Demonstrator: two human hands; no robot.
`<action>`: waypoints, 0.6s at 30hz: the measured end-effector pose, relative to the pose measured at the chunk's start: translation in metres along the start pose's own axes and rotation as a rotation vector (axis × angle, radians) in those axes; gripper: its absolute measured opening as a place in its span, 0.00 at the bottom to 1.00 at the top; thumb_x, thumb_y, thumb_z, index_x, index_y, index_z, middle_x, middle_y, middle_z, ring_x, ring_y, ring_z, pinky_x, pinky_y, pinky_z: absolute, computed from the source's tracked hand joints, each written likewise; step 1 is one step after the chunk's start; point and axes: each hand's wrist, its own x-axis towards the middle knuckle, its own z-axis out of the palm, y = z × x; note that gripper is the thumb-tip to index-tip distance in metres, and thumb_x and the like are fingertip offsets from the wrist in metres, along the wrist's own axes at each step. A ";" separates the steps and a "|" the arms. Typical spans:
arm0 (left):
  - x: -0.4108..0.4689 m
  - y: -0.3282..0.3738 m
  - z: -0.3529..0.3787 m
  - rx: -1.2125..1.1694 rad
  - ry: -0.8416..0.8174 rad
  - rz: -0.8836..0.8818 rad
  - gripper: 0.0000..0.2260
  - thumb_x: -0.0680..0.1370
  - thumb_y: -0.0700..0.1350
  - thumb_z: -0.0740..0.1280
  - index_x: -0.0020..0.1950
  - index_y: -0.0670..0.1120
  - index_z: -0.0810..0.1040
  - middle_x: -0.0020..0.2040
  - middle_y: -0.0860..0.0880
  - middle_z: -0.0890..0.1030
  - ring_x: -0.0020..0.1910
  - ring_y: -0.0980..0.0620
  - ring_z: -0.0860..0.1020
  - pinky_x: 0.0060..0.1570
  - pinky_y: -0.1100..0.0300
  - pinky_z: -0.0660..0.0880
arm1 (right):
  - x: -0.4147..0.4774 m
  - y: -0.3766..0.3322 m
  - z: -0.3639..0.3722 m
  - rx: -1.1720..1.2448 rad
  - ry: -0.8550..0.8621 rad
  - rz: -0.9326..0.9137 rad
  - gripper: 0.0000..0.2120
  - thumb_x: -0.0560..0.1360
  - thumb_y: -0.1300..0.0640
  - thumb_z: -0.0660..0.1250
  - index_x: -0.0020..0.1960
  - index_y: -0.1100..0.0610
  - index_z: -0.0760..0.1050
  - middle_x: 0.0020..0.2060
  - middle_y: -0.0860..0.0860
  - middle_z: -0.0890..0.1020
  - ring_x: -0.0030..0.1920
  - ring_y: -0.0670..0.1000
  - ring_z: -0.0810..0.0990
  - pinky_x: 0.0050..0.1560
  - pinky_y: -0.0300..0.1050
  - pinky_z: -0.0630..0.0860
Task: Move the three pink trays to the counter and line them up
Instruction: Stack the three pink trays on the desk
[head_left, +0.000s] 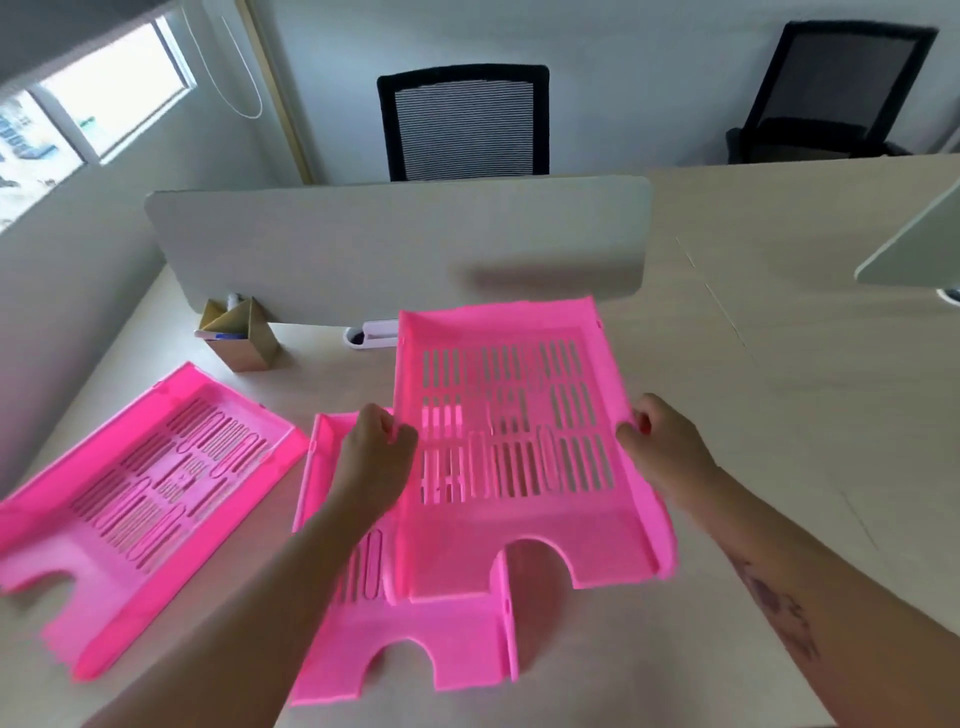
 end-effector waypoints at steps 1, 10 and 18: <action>0.004 -0.016 -0.018 0.037 0.010 -0.001 0.06 0.78 0.43 0.63 0.44 0.40 0.71 0.35 0.46 0.75 0.30 0.49 0.70 0.27 0.57 0.64 | -0.012 -0.011 0.018 0.007 -0.008 -0.002 0.12 0.76 0.61 0.62 0.37 0.56 0.62 0.29 0.50 0.66 0.28 0.50 0.63 0.30 0.45 0.60; -0.009 -0.129 -0.073 0.142 -0.063 -0.073 0.06 0.79 0.42 0.61 0.41 0.45 0.68 0.34 0.46 0.74 0.30 0.48 0.70 0.28 0.55 0.68 | -0.082 -0.052 0.127 0.115 0.015 0.054 0.14 0.78 0.63 0.59 0.37 0.55 0.59 0.29 0.51 0.64 0.27 0.50 0.61 0.27 0.45 0.58; -0.025 -0.144 -0.064 -0.044 -0.142 -0.248 0.07 0.81 0.44 0.59 0.51 0.41 0.70 0.49 0.37 0.79 0.48 0.35 0.79 0.45 0.40 0.79 | -0.094 -0.044 0.155 0.069 0.001 0.117 0.12 0.80 0.60 0.58 0.39 0.56 0.60 0.29 0.51 0.65 0.26 0.49 0.62 0.26 0.44 0.61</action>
